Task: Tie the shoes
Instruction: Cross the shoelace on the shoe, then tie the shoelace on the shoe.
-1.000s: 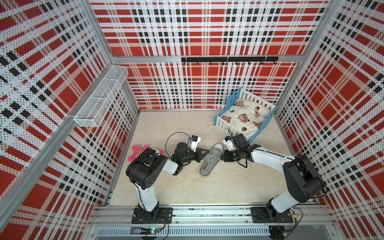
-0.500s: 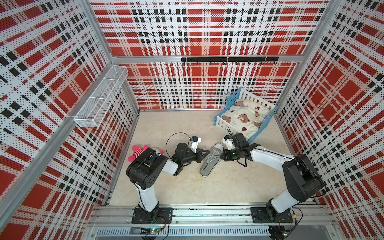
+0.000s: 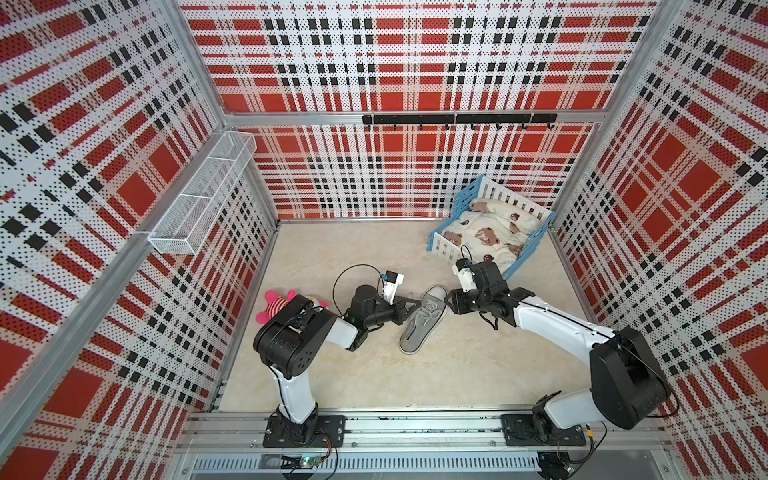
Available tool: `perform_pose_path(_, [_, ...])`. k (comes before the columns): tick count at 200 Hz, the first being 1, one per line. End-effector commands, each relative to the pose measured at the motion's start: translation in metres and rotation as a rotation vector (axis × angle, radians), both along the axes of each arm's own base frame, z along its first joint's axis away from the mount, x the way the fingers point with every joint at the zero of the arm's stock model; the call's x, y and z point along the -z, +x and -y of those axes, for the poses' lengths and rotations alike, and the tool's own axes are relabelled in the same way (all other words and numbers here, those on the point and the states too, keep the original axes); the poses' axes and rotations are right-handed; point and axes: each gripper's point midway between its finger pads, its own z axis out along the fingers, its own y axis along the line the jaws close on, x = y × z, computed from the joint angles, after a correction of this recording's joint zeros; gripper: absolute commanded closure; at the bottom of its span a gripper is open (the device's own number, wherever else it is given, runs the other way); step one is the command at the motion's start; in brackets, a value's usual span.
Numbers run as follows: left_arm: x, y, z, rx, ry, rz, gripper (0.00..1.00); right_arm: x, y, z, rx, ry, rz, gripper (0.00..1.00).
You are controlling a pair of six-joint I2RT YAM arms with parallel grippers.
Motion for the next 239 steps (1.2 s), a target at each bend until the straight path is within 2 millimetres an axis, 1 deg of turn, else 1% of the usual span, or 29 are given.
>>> perform_pose_path(1, [-0.01, 0.005, 0.007, 0.0, -0.035, 0.001, 1.0, -0.016, -0.009, -0.015, -0.099, -0.004, 0.115, 0.63])
perform_pose_path(16, [-0.01, 0.006, 0.009, -0.006, -0.039, -0.011, 1.0, -0.017, -0.02, -0.026, -0.159, -0.008, 0.146, 0.64])
perform_pose_path(27, [-0.008, 0.007, 0.011, -0.008, -0.038, -0.022, 1.0, -0.015, -0.028, -0.033, -0.183, 0.011, 0.133, 0.64])
perform_pose_path(62, [-0.009, 0.007, 0.016, -0.001, -0.033, -0.022, 1.0, 0.008, -0.049, -0.051, -0.169, 0.159, -0.086, 0.63])
perform_pose_path(79, [-0.01, 0.007, 0.018, 0.002, -0.031, -0.015, 1.0, 0.015, -0.059, -0.059, -0.148, 0.254, -0.168, 0.61])
perform_pose_path(95, [-0.01, 0.008, 0.019, 0.005, -0.029, -0.015, 1.0, 0.019, -0.064, -0.066, -0.119, 0.319, -0.229, 0.6])
perform_pose_path(119, [-0.011, 0.009, 0.02, 0.009, -0.03, -0.013, 1.0, 0.028, -0.066, -0.074, -0.095, 0.329, -0.278, 0.6])
perform_pose_path(138, [-0.014, 0.008, 0.021, 0.012, -0.03, -0.006, 1.0, 0.035, -0.064, -0.078, -0.075, 0.342, -0.298, 0.6])
perform_pose_path(160, [-0.014, 0.008, 0.02, 0.01, -0.026, 0.0, 1.0, 0.044, -0.061, -0.079, -0.053, 0.335, -0.316, 0.62])
perform_pose_path(197, [-0.015, 0.007, 0.02, 0.014, -0.022, 0.004, 1.0, 0.05, -0.057, -0.081, -0.038, 0.331, -0.32, 0.66])
perform_pose_path(222, [-0.015, 0.007, 0.02, 0.016, -0.024, 0.004, 1.0, 0.051, -0.055, -0.081, -0.029, 0.336, -0.319, 0.73])
perform_pose_path(239, [-0.015, 0.007, 0.02, 0.018, -0.024, 0.006, 1.0, 0.052, -0.054, -0.082, -0.023, 0.337, -0.321, 0.81])
